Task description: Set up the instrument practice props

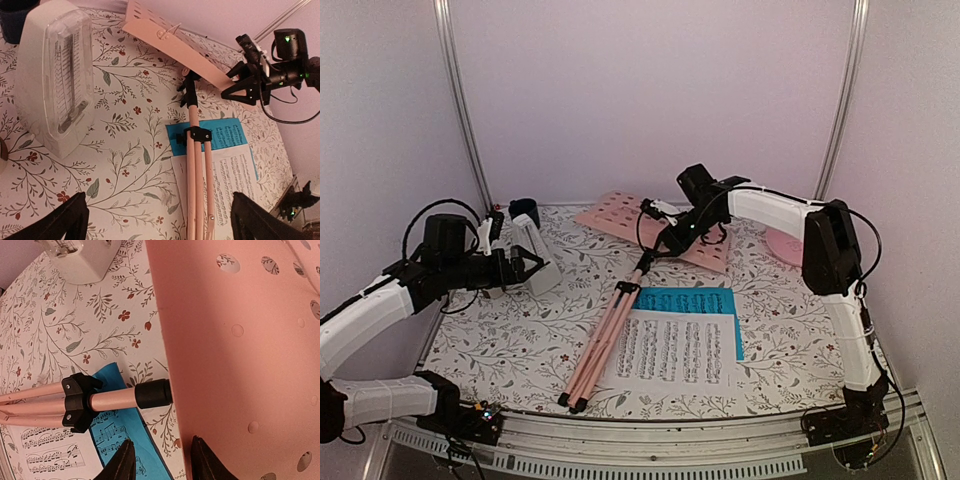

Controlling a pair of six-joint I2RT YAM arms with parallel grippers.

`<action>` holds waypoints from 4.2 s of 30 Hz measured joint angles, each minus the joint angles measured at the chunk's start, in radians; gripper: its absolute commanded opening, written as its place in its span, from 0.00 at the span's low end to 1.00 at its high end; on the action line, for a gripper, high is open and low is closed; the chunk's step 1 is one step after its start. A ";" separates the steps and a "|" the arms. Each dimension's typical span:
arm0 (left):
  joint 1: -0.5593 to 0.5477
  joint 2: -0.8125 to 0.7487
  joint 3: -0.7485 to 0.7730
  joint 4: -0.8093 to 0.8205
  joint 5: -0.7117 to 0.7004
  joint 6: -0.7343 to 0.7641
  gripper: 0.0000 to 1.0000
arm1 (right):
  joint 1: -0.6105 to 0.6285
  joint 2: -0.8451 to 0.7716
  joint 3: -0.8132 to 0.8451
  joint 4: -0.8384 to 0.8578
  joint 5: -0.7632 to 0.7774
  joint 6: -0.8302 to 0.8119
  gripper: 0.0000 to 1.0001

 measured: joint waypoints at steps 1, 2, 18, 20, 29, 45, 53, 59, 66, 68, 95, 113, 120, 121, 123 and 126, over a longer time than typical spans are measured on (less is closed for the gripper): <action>0.000 0.000 0.000 0.000 0.000 0.000 0.99 | 0.003 0.005 0.000 0.000 0.009 -0.002 0.36; 0.000 0.000 0.000 0.000 0.000 0.000 0.99 | 0.006 0.007 0.001 0.000 0.021 -0.003 0.33; 0.000 0.000 0.000 0.008 -0.008 0.000 0.99 | 0.047 -0.006 0.010 0.003 0.171 -0.011 0.00; 0.000 0.000 0.000 0.008 -0.011 0.000 0.99 | 0.052 -0.011 0.009 0.003 0.189 0.000 0.00; 0.000 -0.055 -0.002 0.006 -0.034 0.000 0.99 | 0.109 -0.080 -0.019 -0.013 0.358 0.002 0.00; 0.000 -0.237 0.016 -0.016 0.004 0.075 0.97 | 0.373 -0.443 -0.022 0.158 0.706 -0.250 0.00; -0.034 -0.274 -0.006 0.042 0.111 0.150 0.72 | 0.480 -0.481 -0.022 0.304 0.880 -0.449 0.00; -0.086 -0.254 -0.022 0.115 0.130 0.213 0.65 | 0.544 -0.482 -0.025 0.388 0.954 -0.630 0.00; -0.124 -0.138 -0.021 0.217 0.132 0.288 0.58 | 0.612 -0.501 -0.061 0.470 0.966 -0.785 0.00; -0.135 -0.111 -0.022 0.251 0.133 0.300 0.56 | 0.625 -0.510 -0.076 0.488 0.966 -0.813 0.00; -0.212 0.051 -0.042 0.530 0.160 0.389 0.00 | 0.684 -0.602 -0.292 0.715 0.964 -1.020 0.00; -0.266 -0.118 -0.212 0.623 0.050 0.361 0.00 | 0.735 -0.632 -0.369 0.875 0.933 -1.028 0.48; -0.304 -0.125 -0.213 0.616 -0.015 0.364 0.00 | 0.761 -0.676 -0.399 0.926 0.943 -1.023 0.90; -0.307 -0.126 -0.213 0.615 -0.020 0.365 0.00 | 0.769 -0.688 -0.408 0.932 0.947 -1.022 0.92; -0.309 -0.127 -0.213 0.613 -0.031 0.364 0.00 | 0.794 -0.714 -0.431 0.966 0.951 -1.016 0.94; -0.310 -0.129 -0.213 0.608 -0.052 0.366 0.00 | 0.853 -0.776 -0.471 1.030 0.956 -0.991 0.97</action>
